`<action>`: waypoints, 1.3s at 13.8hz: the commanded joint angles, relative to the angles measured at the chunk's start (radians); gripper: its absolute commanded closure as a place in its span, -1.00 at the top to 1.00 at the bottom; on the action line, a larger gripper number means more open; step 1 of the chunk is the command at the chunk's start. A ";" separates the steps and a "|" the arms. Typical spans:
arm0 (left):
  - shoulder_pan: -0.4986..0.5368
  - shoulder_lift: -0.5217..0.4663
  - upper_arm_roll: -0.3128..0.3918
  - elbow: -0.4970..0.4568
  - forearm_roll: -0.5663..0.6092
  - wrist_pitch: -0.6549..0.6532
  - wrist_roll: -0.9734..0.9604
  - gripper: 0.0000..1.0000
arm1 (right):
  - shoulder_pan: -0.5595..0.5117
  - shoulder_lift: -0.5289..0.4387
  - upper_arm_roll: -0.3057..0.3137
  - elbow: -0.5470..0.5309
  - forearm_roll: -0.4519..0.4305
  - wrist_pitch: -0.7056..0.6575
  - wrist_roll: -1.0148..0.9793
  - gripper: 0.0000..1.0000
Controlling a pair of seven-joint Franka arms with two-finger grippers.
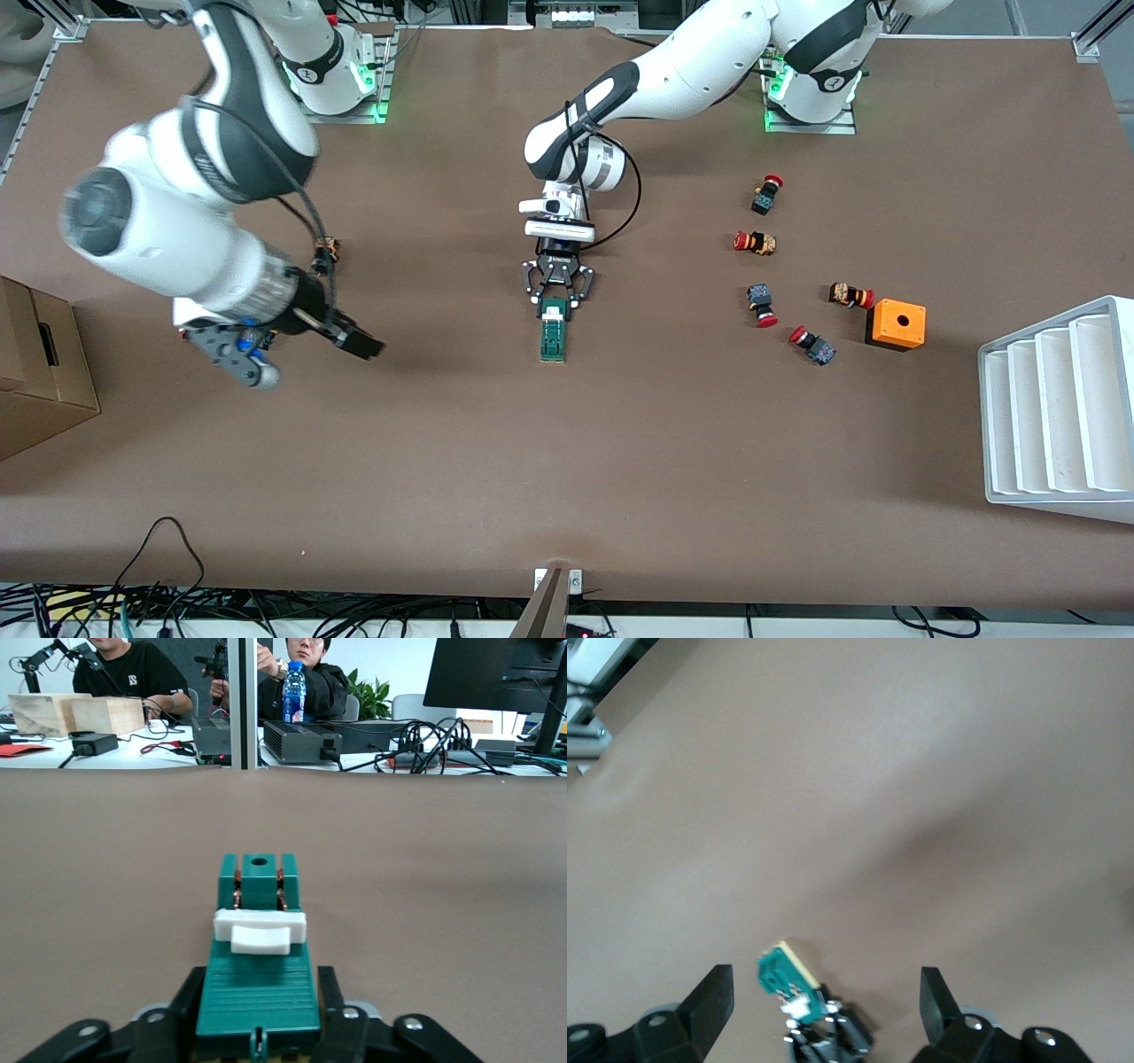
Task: Close load switch with both arms
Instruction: 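Hold the switch with the left gripper while the right gripper reaches the lever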
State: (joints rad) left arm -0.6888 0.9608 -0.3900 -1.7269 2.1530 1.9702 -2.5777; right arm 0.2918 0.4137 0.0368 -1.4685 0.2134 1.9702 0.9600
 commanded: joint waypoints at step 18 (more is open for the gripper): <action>-0.012 0.019 0.002 0.035 0.024 0.016 -0.025 0.06 | 0.369 0.207 -0.002 -0.236 -0.094 0.611 0.881 0.37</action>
State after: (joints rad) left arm -0.6895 0.9618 -0.3901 -1.7260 2.1533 1.9676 -2.5819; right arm 0.6346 0.5992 0.0426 -1.6991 0.1534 2.5401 1.7829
